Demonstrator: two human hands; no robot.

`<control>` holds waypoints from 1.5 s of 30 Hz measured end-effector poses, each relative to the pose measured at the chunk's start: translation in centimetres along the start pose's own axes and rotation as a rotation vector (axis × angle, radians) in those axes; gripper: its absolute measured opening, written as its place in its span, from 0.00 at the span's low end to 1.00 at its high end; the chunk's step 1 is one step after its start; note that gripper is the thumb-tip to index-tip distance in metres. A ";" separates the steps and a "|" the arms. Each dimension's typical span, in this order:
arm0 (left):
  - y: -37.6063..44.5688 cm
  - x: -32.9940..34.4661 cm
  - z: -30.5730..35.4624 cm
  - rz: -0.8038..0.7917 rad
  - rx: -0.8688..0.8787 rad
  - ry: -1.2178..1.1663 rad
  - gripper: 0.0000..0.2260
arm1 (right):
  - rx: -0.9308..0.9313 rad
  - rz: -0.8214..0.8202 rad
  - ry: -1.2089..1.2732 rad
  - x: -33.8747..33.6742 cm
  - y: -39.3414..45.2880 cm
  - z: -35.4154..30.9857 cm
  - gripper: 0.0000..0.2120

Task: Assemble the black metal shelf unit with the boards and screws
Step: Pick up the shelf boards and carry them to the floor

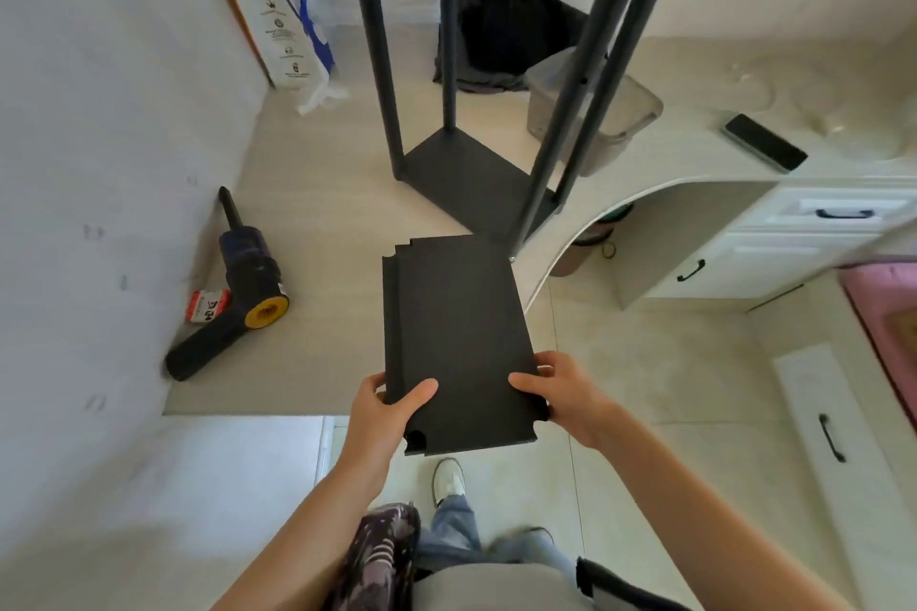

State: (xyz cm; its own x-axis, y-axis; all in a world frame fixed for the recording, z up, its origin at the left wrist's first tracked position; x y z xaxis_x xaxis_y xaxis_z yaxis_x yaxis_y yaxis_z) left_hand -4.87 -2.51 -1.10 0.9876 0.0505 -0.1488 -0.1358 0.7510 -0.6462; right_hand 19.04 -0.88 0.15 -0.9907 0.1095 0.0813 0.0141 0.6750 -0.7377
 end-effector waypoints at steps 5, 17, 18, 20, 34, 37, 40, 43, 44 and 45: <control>-2.8 3.8 -1.7 -0.072 0.033 0.106 0.28 | -0.002 0.052 0.087 -4.7 -3.6 3.9 0.16; -10.0 18.6 -6.9 -0.325 0.060 0.368 0.24 | -0.008 0.267 0.362 -19.7 -13.7 14.5 0.14; -10.6 20.1 -7.5 -0.352 0.059 0.380 0.24 | -0.010 0.298 0.394 -21.1 -14.6 15.4 0.14; -11.6 23.4 -8.4 -0.407 0.058 0.413 0.24 | -0.017 0.357 0.452 -23.9 -16.4 17.1 0.13; -16.4 47.2 -12.4 -0.794 0.007 0.660 0.28 | -0.030 0.715 0.761 -41.7 -23.3 25.8 0.10; -16.5 52.1 -13.1 -0.855 0.025 0.754 0.33 | -0.020 0.763 0.818 -45.3 -23.3 27.1 0.10; -16.3 57.0 -13.5 -0.903 0.053 0.860 0.34 | 0.000 0.806 0.871 -48.8 -22.9 28.2 0.13; -16.1 61.1 -14.0 -0.929 0.082 0.943 0.36 | 0.017 0.837 0.931 -51.7 -22.1 29.3 0.15; -16.0 62.3 -14.2 -0.934 0.091 0.958 0.37 | 0.018 0.847 0.945 -52.6 -21.8 29.6 0.16; -15.8 63.4 -14.4 -0.932 0.095 0.969 0.38 | 0.021 0.857 0.958 -53.5 -21.4 30.1 0.16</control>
State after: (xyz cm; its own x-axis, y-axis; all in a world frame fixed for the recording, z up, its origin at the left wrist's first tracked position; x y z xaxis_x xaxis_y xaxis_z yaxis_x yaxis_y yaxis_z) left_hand 58.76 -20.69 -11.12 0.2497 -0.9520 -0.1769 0.5950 0.2950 -0.7476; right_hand 67.62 -43.09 -8.58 -0.1735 0.9847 0.0182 0.5841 0.1178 -0.8031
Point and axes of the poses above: each hand's wrist, its own y-axis towards the middle knuckle, its own x-axis out of the palm, z = x × y, the point moved 5 cm from there along y, towards the middle knuckle, and after that the axes turned 9 degrees about y, right-handed, at the moved point
